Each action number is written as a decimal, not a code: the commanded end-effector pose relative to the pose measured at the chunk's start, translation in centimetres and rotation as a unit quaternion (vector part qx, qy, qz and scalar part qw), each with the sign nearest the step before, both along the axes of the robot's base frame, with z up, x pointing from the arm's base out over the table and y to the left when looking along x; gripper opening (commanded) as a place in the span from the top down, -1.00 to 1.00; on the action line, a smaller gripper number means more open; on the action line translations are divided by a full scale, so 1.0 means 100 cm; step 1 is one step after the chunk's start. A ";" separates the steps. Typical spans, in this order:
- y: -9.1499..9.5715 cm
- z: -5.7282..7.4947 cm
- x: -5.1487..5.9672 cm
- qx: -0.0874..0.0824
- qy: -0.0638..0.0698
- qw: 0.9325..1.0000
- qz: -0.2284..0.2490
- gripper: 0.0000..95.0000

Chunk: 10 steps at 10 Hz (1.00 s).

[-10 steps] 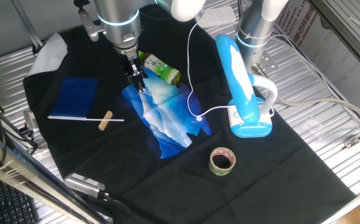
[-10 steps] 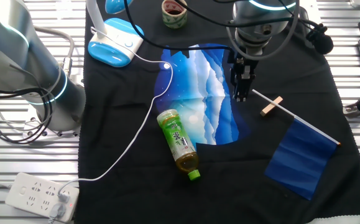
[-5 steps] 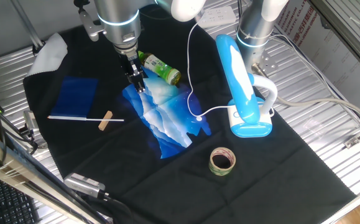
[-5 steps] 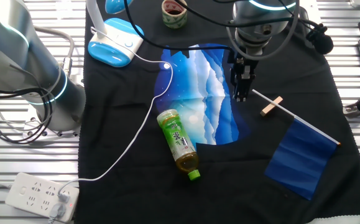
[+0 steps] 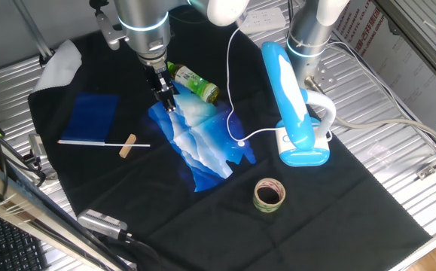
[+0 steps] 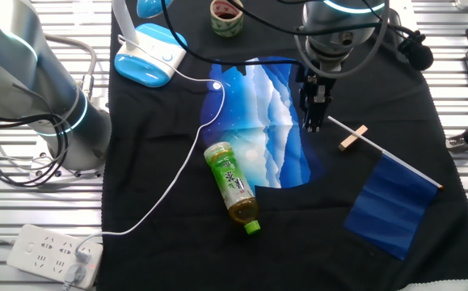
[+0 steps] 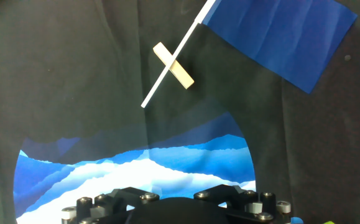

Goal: Wave the flag

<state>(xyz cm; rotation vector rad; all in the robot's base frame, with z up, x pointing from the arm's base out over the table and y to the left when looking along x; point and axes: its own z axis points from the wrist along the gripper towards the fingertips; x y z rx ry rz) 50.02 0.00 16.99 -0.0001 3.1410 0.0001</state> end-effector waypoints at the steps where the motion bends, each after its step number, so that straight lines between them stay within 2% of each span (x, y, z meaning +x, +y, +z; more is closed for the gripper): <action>1: 0.000 0.000 0.000 0.021 -0.009 0.999 0.045 1.00; 2: 0.000 0.000 0.000 0.027 -0.009 0.999 0.043 1.00; 10: 0.000 0.000 0.000 0.023 -0.009 0.999 0.043 1.00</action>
